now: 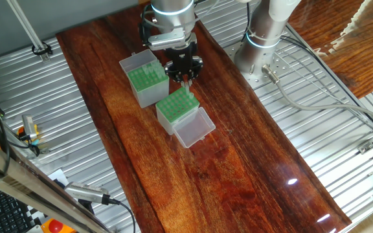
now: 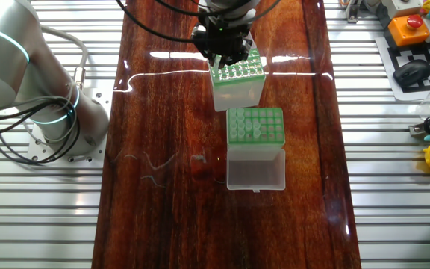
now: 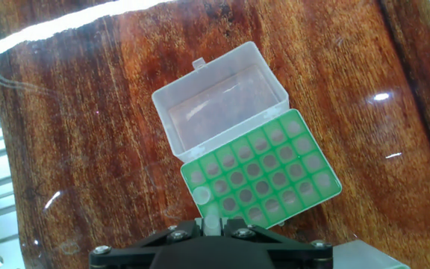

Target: Transfer all large pipette tips from one holder to another

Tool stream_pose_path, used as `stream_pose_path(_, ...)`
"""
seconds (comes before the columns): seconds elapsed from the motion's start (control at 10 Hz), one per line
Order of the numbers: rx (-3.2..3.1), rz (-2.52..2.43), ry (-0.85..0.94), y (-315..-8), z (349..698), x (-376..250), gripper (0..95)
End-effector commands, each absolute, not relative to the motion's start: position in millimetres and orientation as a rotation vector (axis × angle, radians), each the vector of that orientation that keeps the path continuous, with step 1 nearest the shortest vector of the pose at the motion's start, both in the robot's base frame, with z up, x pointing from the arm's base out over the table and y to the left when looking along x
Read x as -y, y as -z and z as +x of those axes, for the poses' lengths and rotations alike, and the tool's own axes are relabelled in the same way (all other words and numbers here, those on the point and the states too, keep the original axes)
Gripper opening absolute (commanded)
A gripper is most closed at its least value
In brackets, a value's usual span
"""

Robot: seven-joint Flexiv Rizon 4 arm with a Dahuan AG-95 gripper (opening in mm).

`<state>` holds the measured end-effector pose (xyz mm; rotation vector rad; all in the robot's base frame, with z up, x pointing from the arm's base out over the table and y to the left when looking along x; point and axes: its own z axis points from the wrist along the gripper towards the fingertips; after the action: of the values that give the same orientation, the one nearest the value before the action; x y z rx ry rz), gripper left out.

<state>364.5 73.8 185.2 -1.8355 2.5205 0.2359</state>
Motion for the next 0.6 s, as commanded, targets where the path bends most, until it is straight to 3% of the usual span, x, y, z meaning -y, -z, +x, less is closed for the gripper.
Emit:
stream_pose_path(0.1, -2.529, -1.825, -0.243, -185.1, 364.6, -73.5, 0.0)
stream_pose_path(0.6, -2.537, -1.798, -0.268, -206.7, 373.9, -64.0, 0.0)
